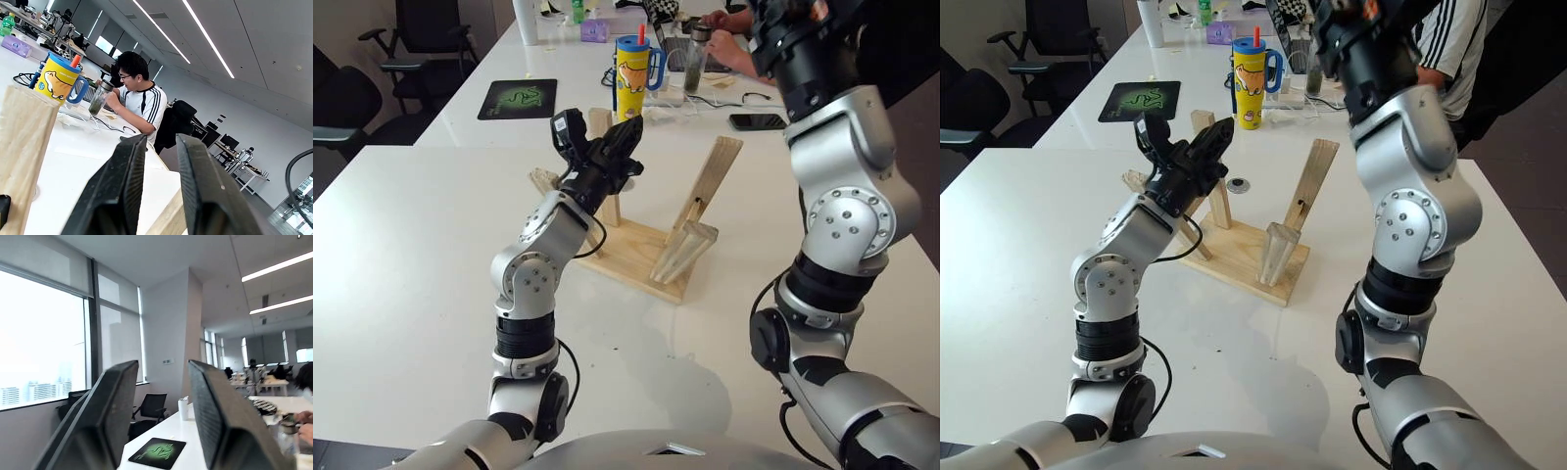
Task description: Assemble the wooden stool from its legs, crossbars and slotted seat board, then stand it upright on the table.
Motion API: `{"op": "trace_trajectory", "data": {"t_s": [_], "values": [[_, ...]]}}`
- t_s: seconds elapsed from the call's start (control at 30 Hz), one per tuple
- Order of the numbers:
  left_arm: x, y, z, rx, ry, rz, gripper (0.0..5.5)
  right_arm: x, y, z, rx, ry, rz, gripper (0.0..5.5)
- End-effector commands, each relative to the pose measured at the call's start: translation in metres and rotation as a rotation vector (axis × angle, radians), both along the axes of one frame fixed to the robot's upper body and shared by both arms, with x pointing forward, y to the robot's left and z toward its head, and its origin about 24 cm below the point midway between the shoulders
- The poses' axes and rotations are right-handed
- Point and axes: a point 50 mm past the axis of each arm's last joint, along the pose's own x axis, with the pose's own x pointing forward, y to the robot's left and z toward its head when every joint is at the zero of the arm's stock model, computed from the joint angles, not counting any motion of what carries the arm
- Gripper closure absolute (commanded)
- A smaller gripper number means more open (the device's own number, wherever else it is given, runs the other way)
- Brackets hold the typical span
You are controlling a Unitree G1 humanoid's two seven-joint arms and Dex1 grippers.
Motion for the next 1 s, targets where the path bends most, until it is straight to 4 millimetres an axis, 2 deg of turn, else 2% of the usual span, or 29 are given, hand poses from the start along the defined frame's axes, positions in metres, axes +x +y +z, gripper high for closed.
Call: {"op": "trace_trajectory", "data": {"t_s": [0.03,0.07,0.13,0.2,0.27,0.33,0.47,0.57,0.6,0.67,0.73,0.87,0.93,1.0], "values": [[-0.003,0.002,0.019,0.017,-0.076,0.012,4.34,0.032,-0.010,-0.038,-0.113,0.239,-0.126,3.61],[-0.003,0.003,0.021,0.014,-0.087,0.012,4.34,0.039,-0.008,-0.060,-0.176,0.339,-0.141,3.61],[-0.004,0.003,0.027,0.014,-0.113,0.013,4.34,0.048,-0.003,-0.119,-0.307,0.604,-0.115,3.61],[-0.005,0.003,0.031,0.016,-0.132,0.013,4.34,0.040,0.004,-0.164,-0.343,0.795,-0.017,3.61],[-0.004,0.008,0.030,0.028,-0.133,0.031,4.34,0.035,0.005,-0.176,-0.342,0.830,-0.002,3.61],[-0.002,0.018,0.026,0.043,-0.123,0.067,4.34,0.035,0.004,-0.169,-0.313,0.781,-0.015,3.61],[0.002,0.049,0.021,0.085,-0.110,0.177,4.34,0.037,0.003,-0.137,-0.248,0.609,-0.053,3.61],[0.002,0.071,0.022,0.100,-0.117,0.255,4.34,0.033,0.001,-0.097,-0.140,0.363,-0.086,3.61],[0.002,0.075,0.024,0.103,-0.124,0.267,4.34,0.027,0.001,-0.077,-0.092,0.240,-0.071,3.61],[0.003,0.079,0.023,0.108,-0.121,0.278,4.34,0.009,0.007,-0.047,-0.046,0.063,0.063,3.61],[0.004,0.080,0.016,0.117,-0.095,0.276,4.34,-0.010,0.019,-0.031,-0.078,-0.014,0.282,3.61],[0.009,0.076,-0.004,0.133,-0.029,0.266,4.34,-0.039,0.034,-0.019,-0.186,-0.061,0.643,3.61],[0.010,0.075,-0.009,0.140,-0.014,0.270,4.34,-0.044,0.035,-0.026,-0.260,-0.040,0.716,3.61],[0.010,0.075,-0.011,0.147,-0.010,0.269,4.34,-0.049,0.039,-0.042,-0.349,0.000,0.784,3.61]]}}
